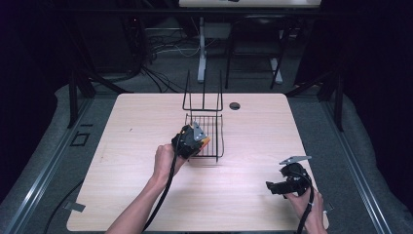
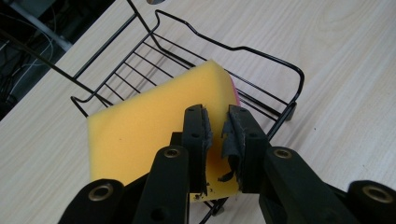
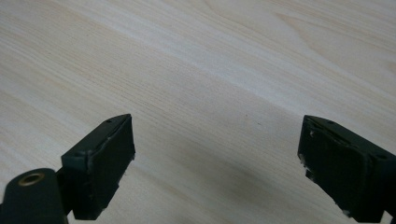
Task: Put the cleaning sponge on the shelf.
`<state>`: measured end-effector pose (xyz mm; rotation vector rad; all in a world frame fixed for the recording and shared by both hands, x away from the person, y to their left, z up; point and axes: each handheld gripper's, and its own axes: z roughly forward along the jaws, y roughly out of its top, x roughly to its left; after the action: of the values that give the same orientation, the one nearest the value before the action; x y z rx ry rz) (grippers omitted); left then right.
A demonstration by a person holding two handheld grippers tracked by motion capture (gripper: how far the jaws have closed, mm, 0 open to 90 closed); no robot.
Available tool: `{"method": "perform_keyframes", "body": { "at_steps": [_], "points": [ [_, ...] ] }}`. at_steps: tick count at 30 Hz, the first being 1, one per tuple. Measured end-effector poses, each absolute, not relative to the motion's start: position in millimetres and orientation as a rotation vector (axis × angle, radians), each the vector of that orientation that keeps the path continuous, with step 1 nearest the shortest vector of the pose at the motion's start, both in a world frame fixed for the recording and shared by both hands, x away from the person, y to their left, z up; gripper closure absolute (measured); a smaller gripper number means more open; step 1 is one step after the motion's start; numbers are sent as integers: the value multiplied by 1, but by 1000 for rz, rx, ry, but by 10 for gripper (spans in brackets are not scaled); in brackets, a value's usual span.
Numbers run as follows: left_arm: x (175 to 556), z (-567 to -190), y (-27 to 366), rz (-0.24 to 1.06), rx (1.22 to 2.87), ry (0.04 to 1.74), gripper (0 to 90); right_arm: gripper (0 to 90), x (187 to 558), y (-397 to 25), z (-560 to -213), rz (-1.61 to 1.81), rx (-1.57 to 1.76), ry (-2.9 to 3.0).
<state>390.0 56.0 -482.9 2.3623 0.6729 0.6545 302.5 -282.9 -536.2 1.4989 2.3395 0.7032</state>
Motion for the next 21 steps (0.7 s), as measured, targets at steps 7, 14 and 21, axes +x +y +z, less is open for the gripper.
{"method": "perform_keyframes", "body": {
  "at_steps": [7,14,21],
  "points": [
    [390,-485,49,671,2363,652,784,106,302,-283,-536,701,1499,2341],
    [389,-488,38,693,2372,615,790,106,302,-283,-536,703,1499,2341],
    [390,-494,26,683,2389,585,792,106,302,-283,-536,706,1499,2340]
  ]
}}
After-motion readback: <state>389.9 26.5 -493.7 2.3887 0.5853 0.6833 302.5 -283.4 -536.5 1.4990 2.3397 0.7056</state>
